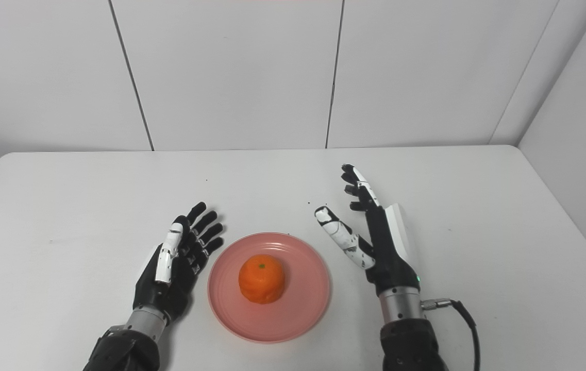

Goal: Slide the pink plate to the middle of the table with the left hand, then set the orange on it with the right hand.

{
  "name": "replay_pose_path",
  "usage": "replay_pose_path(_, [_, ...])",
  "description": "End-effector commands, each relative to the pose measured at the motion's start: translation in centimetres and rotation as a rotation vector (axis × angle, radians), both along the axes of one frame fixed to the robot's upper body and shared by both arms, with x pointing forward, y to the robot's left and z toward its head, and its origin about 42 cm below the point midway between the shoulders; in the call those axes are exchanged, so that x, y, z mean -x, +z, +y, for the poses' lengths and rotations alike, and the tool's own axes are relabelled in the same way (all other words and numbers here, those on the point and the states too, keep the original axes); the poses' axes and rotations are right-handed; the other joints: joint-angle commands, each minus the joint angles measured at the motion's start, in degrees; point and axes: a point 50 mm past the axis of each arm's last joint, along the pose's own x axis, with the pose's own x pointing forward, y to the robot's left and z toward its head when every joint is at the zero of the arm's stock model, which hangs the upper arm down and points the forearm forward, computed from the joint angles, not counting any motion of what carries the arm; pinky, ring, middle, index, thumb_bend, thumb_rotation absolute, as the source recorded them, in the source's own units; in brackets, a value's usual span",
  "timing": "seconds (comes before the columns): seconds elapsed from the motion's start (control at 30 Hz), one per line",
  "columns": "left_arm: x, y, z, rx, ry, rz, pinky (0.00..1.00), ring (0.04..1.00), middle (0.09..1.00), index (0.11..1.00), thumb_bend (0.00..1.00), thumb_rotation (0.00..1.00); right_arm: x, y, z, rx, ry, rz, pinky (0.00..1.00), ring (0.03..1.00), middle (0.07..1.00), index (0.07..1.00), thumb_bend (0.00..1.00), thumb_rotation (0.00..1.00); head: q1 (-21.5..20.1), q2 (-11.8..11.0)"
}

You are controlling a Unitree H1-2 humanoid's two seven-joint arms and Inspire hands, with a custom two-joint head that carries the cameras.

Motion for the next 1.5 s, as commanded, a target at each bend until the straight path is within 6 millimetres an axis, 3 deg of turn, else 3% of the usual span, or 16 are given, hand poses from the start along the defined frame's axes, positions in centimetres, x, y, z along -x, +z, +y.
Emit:
replay_pose_path(0.0, [0.1, 1.2, 0.2, -0.021, 0.013, -0.070, 0.94, 0.941, 0.955, 0.951, 0.39, 1.00, -0.2, 0.5, 0.0, -0.068, 0.016, -0.053, 0.80, 0.867, 0.907, 0.916, 0.85, 1.00, 0.0, -0.1])
replay_pose_path(0.13, [0.5, 1.4, 0.5, -0.042, 0.014, -0.083, 0.98, 0.971, 0.984, 0.975, 0.40, 1.00, 0.1, -0.9, 0.1, -0.210, 0.041, -0.011, 0.87, 0.919, 0.953, 0.956, 0.79, 1.00, 0.1, -0.2])
replay_pose_path(0.17, [0.6, 1.4, 0.5, -0.044, 0.014, -0.085, 0.99, 0.987, 0.995, 0.988, 0.41, 1.00, 0.2, -1.2, 0.2, -0.235, 0.042, -0.005, 0.90, 0.931, 0.960, 0.963, 0.70, 1.00, 0.1, -0.2])
replay_pose_path(0.27, [0.9, 1.4, 0.6, -0.058, 0.002, -0.089, 1.00, 0.998, 0.999, 0.998, 0.41, 1.00, 0.6, -2.0, 0.5, -0.321, 0.061, 0.043, 0.94, 0.957, 0.979, 0.982, 0.59, 1.00, 0.9, -0.4])
replay_pose_path(0.37, [1.0, 1.4, 0.7, -0.063, -0.011, -0.091, 1.00, 1.000, 1.000, 1.000, 0.42, 0.99, 1.0, -2.6, 0.8, -0.360, 0.069, 0.073, 0.98, 0.966, 0.983, 0.988, 0.36, 1.00, 1.3, -0.4])
replay_pose_path(0.43, [1.2, 1.4, 0.7, -0.063, -0.012, -0.094, 1.00, 1.000, 1.000, 1.000, 0.42, 0.98, 1.2, -2.8, 1.0, -0.379, 0.074, 0.081, 0.98, 0.972, 0.984, 0.991, 0.31, 1.00, 1.4, -0.4])
replay_pose_path(0.9, [1.7, 0.9, 0.7, -0.061, -0.017, -0.102, 1.00, 1.000, 1.000, 1.000, 0.42, 0.98, 1.6, -3.7, 3.0, -0.442, 0.080, 0.116, 0.96, 0.969, 0.979, 0.988, 0.23, 1.00, 1.5, -0.9])
replay_pose_path(1.47, [1.8, 0.7, 0.5, -0.051, -0.001, -0.101, 1.00, 1.000, 1.000, 1.000, 0.42, 0.98, 1.8, -4.0, 3.2, -0.443, 0.079, 0.116, 0.96, 0.959, 0.970, 0.980, 0.24, 1.00, 1.4, -1.8])
